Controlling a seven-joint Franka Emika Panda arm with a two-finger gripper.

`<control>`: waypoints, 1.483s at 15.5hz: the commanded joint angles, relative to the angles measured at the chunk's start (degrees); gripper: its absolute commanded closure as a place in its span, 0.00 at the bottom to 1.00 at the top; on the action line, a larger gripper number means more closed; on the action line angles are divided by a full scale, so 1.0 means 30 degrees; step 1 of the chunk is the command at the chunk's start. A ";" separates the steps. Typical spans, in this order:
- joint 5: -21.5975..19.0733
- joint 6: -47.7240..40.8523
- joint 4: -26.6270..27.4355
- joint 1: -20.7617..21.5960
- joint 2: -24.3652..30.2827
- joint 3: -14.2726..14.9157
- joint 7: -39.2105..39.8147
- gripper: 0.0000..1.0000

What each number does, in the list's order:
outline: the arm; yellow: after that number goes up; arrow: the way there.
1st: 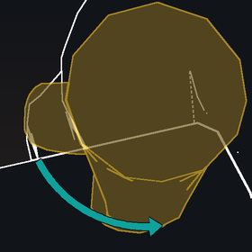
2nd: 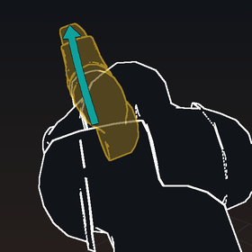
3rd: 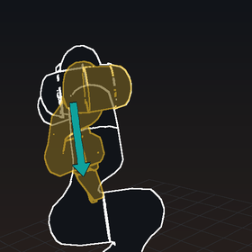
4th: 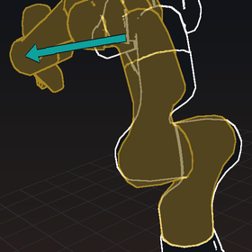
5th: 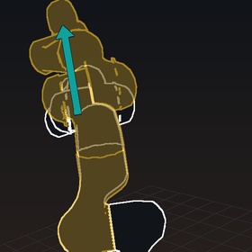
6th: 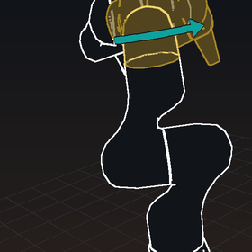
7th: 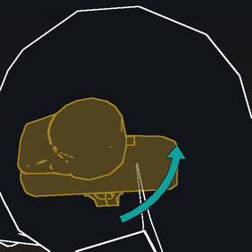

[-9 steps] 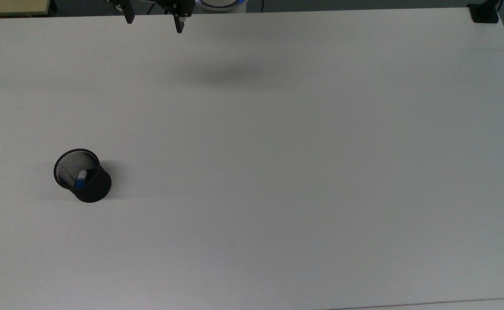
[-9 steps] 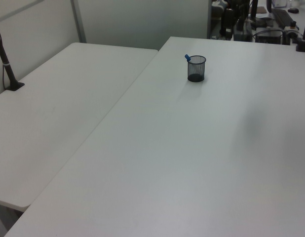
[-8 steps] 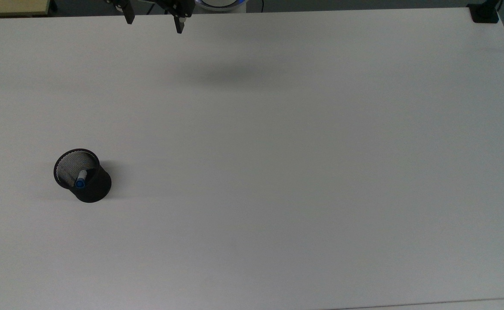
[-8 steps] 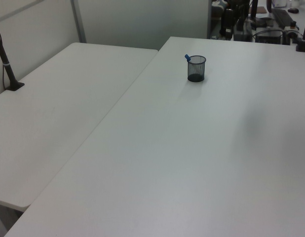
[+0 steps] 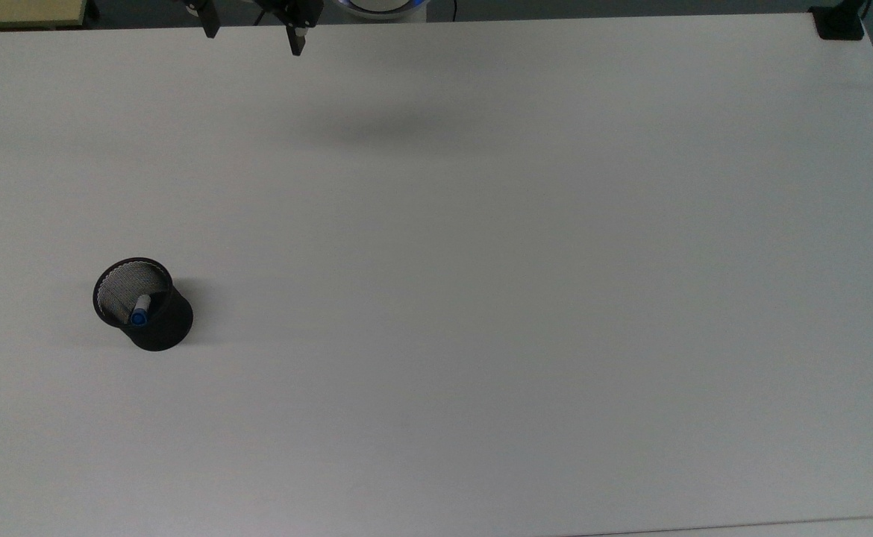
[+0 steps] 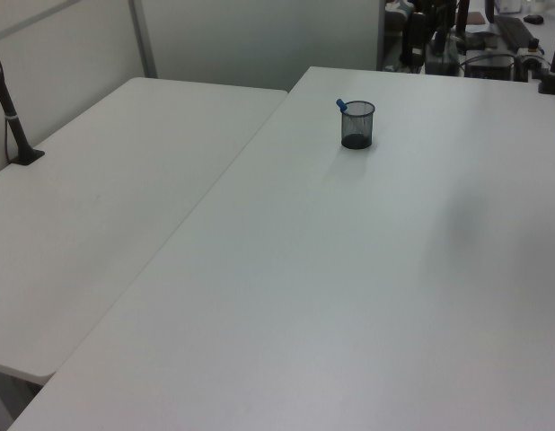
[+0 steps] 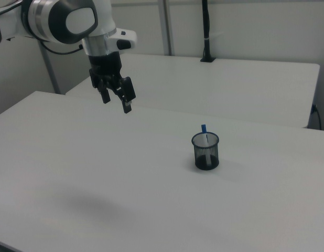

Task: Remove the marker
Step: 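Move the open gripper toward the black mesh pen cup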

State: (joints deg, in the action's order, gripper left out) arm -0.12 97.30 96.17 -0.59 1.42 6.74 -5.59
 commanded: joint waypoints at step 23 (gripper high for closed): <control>-0.2129 0.4766 -0.0679 -0.2847 -0.1846 -0.0051 0.0458 0.00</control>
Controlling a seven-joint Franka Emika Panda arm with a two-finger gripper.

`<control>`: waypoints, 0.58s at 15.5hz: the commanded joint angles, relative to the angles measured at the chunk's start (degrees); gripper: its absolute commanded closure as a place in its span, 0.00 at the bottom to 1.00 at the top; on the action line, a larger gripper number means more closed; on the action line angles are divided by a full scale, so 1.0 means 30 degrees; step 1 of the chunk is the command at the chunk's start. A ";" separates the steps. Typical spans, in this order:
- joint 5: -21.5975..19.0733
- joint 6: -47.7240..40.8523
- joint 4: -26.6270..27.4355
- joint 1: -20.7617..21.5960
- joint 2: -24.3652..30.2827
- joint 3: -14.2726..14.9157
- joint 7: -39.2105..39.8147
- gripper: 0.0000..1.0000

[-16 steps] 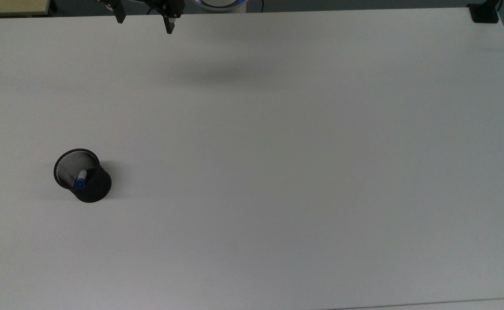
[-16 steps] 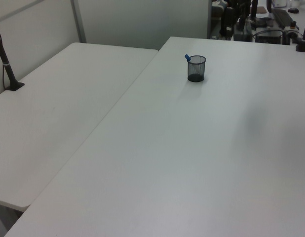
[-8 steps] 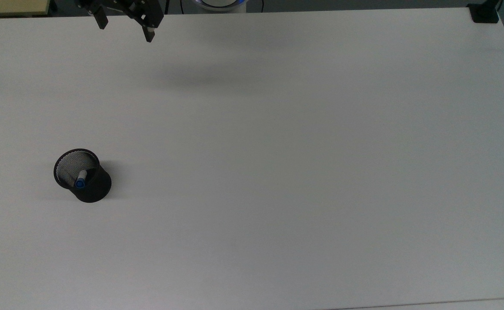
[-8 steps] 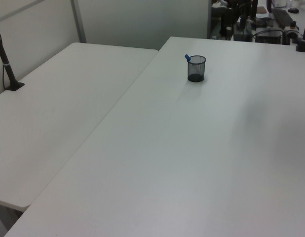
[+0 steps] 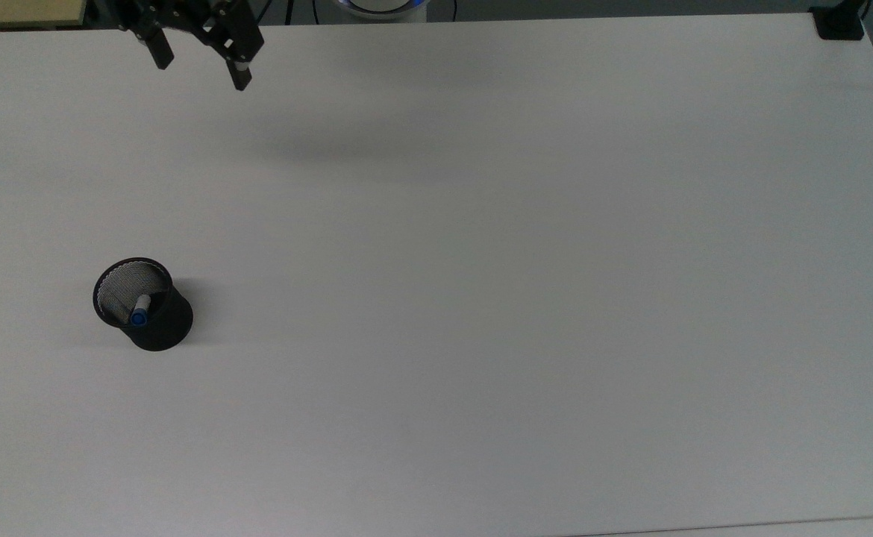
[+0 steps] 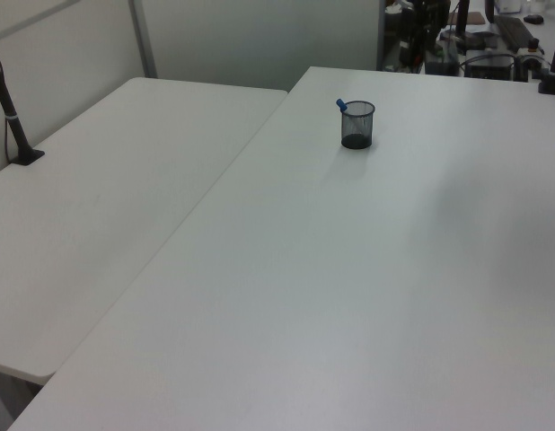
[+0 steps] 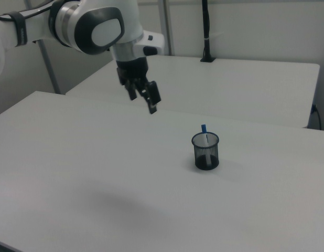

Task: Remove the marker
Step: 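Move the open gripper toward the black mesh pen cup, then lower the gripper over the cup onto the blue-capped marker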

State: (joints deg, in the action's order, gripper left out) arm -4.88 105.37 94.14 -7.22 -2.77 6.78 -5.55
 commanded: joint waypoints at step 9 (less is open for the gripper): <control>-0.0192 0.9636 -0.0090 -0.1430 -0.4463 -0.0063 0.2080 0.05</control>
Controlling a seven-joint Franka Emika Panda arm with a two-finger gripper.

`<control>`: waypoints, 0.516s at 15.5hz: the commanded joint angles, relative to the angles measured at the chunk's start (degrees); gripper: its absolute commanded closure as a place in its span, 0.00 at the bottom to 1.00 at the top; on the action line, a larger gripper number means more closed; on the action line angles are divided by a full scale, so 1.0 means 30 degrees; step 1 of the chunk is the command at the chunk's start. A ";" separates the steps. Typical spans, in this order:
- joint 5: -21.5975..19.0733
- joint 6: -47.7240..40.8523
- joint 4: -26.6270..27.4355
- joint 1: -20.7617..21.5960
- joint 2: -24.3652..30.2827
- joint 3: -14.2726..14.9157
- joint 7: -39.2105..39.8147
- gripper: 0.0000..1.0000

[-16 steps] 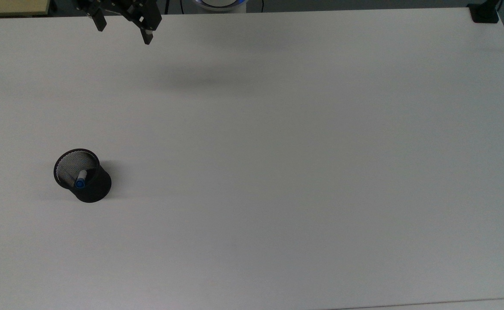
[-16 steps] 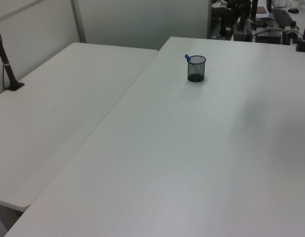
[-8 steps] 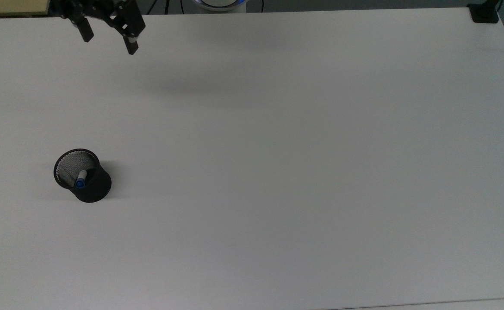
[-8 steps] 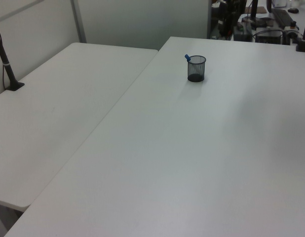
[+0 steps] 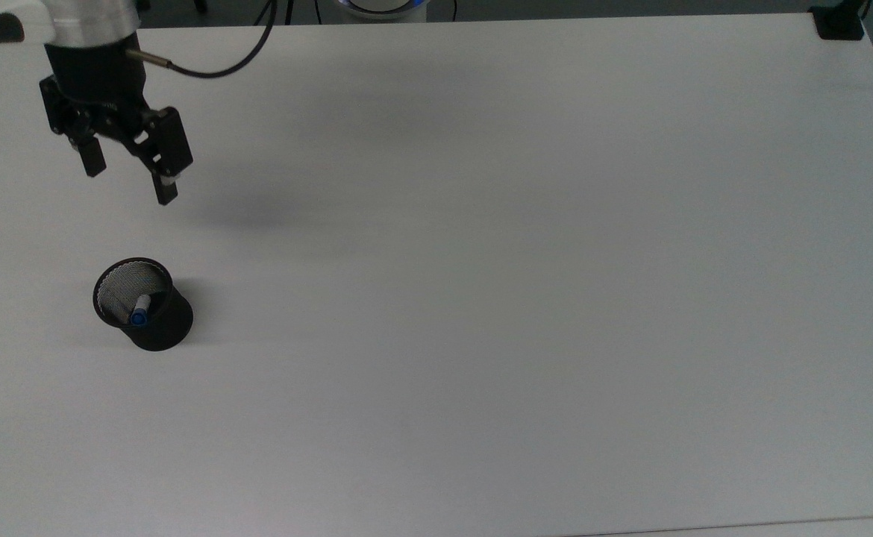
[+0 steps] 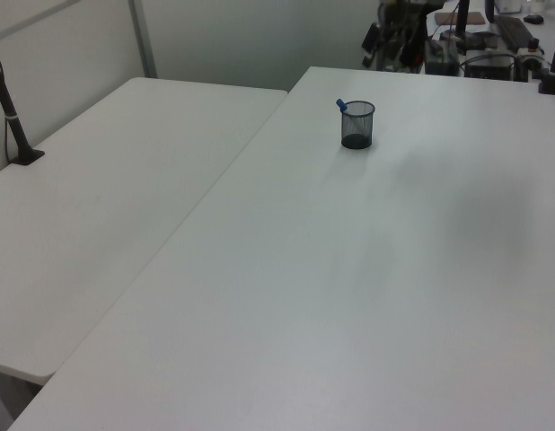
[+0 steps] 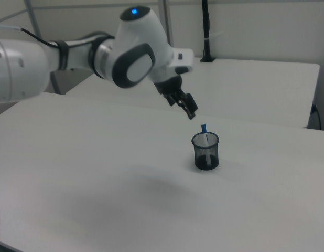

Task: Remove the marker
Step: 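Lower the gripper over the cup onto the blue-capped marker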

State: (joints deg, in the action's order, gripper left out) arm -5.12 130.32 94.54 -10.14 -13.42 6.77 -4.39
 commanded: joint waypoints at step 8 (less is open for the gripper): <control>0.2613 0.4839 -0.1302 -0.0340 -0.3958 -0.0119 0.2579 0.18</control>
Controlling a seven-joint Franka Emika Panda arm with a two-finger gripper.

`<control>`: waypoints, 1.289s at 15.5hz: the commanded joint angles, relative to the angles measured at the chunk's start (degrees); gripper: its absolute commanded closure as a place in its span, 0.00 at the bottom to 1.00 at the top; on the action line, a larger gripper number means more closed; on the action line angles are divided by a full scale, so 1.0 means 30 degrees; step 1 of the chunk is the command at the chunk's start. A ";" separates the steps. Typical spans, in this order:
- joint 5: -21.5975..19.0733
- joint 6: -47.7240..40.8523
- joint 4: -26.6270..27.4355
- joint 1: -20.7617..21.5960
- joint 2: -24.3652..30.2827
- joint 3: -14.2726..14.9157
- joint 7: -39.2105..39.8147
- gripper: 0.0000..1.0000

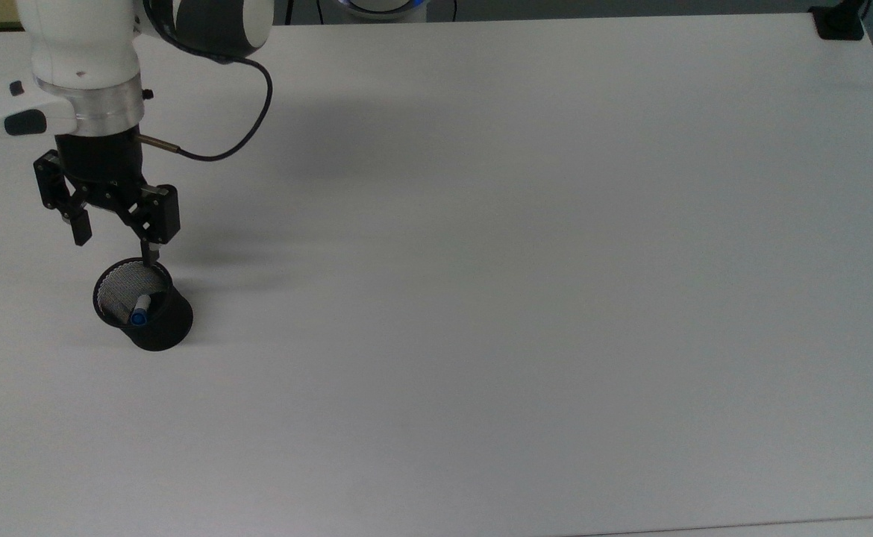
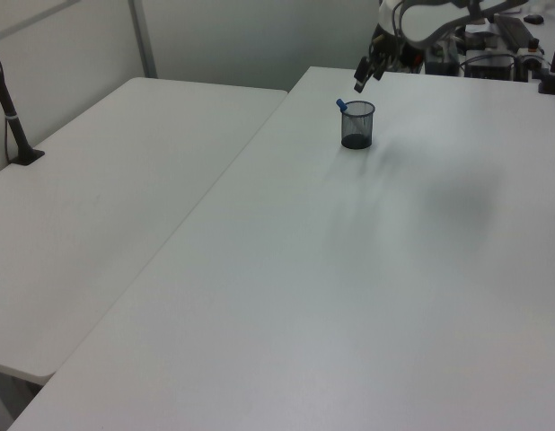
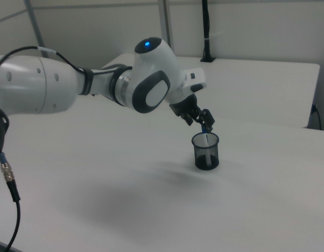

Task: Remove the marker
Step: 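Lower the gripper over the cup onto the blue-capped marker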

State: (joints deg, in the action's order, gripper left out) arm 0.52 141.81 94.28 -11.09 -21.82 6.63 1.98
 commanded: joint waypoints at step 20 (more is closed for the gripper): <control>0.3955 0.3120 -0.2217 0.1030 -0.3126 -0.0131 0.0218 0.39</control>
State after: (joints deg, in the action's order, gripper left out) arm 9.72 149.47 88.32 -8.17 -30.35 5.92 2.18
